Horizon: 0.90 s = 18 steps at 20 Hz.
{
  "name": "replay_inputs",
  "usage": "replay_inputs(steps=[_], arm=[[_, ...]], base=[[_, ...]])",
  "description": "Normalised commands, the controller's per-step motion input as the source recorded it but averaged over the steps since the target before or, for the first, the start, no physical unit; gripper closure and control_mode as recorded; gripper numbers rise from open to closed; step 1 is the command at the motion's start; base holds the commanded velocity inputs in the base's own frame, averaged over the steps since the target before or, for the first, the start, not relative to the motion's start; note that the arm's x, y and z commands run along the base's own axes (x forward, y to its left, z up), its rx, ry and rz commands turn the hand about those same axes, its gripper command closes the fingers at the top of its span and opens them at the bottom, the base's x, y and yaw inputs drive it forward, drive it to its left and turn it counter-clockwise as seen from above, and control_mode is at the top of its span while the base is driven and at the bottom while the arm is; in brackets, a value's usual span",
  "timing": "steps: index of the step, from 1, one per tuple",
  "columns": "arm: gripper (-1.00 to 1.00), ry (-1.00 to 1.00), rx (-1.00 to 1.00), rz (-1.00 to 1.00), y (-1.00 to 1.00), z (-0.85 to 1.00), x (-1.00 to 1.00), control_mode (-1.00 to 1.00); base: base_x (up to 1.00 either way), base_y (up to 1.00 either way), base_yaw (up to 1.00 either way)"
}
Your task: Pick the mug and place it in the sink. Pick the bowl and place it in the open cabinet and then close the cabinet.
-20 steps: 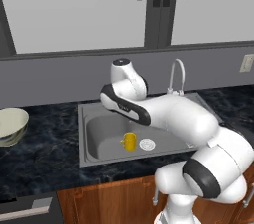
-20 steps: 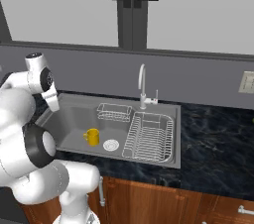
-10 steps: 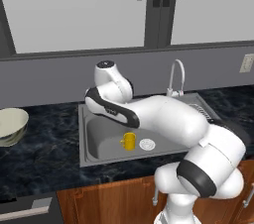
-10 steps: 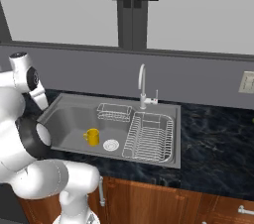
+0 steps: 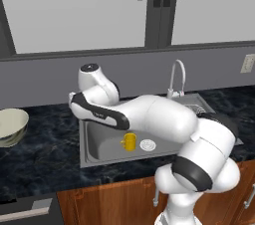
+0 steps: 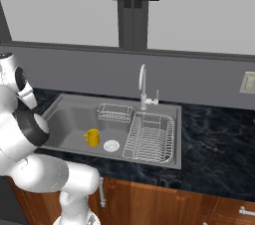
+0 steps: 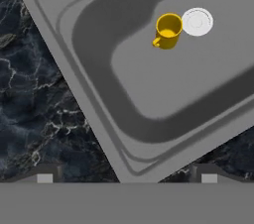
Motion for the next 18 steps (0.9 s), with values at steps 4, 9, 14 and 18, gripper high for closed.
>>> replay_inputs(steps=[4,9,14,18], arm=[[-1.0,-0.04,0.03,0.04,0.49,0.0,0.0,-1.0],[-1.0,-0.04,0.05,0.03,0.51,0.0,0.0,-1.0],[-1.0,-0.02,0.05,0.03,0.49,0.0,0.0,-1.0],[-1.0,-0.02,0.05,0.03,0.45,0.0,0.0,-1.0]], base=[[0.0,0.0,0.0],[0.0,0.0,0.0],[0.0,0.0,0.0],[0.0,0.0,0.0]])
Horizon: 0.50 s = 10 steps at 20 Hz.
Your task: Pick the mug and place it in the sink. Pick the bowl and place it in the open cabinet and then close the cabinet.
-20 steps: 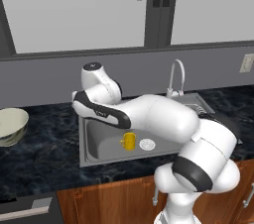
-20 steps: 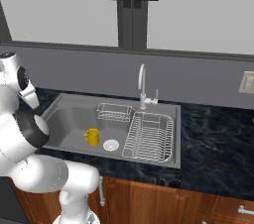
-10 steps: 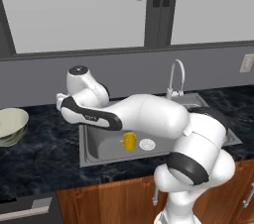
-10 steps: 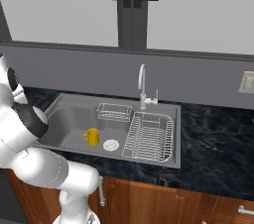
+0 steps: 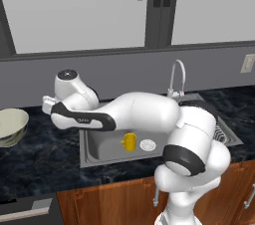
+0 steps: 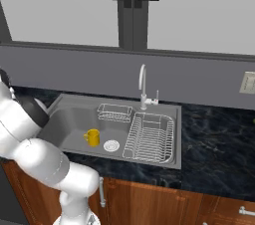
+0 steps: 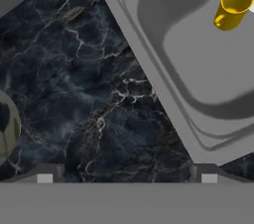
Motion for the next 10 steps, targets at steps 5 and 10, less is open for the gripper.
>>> replay_inputs(steps=[5,10], arm=[[-1.0,0.0,0.06,0.04,0.39,0.0,0.0,-1.0],[-1.0,0.0,0.0,0.04,0.43,0.0,0.02,-1.0]], base=[[0.0,0.0,0.0],[0.0,0.0,0.0]])
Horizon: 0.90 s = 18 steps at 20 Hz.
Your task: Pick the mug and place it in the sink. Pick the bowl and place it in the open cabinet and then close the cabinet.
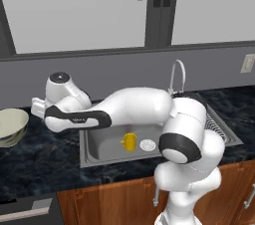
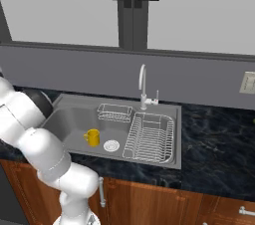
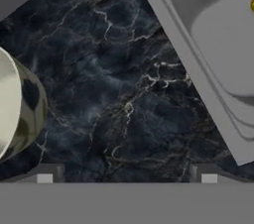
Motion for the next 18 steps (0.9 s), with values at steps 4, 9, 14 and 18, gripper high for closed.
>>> replay_inputs(steps=[4,9,14,18], arm=[[-1.0,0.0,0.0,0.0,0.48,0.0,0.17,-1.0],[-1.0,0.0,0.0,0.0,0.39,0.0,0.37,-1.0],[-1.0,0.0,0.0,0.0,0.32,0.0,0.43,-1.0],[-1.0,0.01,-0.08,0.0,0.41,0.08,0.27,-1.0]], base=[[0.0,0.0,0.0],[0.0,0.0,0.0],[0.0,0.0,0.0],[0.0,0.0,0.0]])
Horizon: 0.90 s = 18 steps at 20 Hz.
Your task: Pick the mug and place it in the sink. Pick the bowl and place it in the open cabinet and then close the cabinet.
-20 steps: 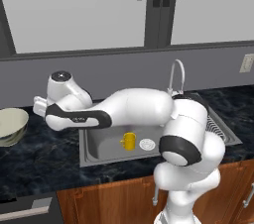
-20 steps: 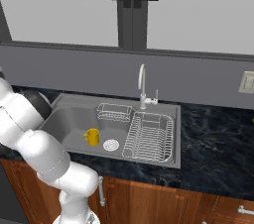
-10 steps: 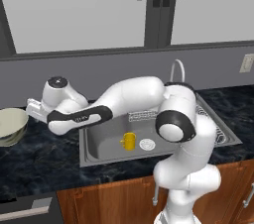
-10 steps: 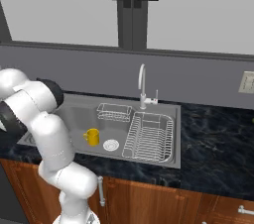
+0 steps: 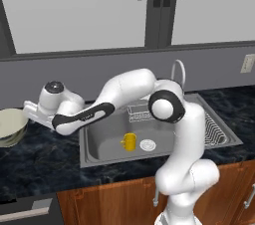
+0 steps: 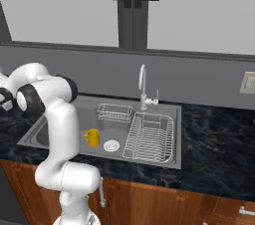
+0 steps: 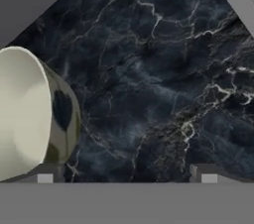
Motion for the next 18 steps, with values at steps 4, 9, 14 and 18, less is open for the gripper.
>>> replay_inputs(steps=[4,9,14,18], arm=[[-1.0,0.12,-0.07,0.0,0.28,0.34,0.05,-1.0],[-1.0,0.12,-0.05,0.0,0.16,0.24,0.06,-1.0],[-1.0,0.02,0.0,0.02,0.01,-0.08,0.16,-1.0],[-1.0,0.0,0.0,0.04,0.0,-0.25,0.1,-1.0]], base=[[0.0,0.0,0.0],[0.0,0.0,0.0],[0.0,0.0,0.0],[0.0,0.0,0.0]])
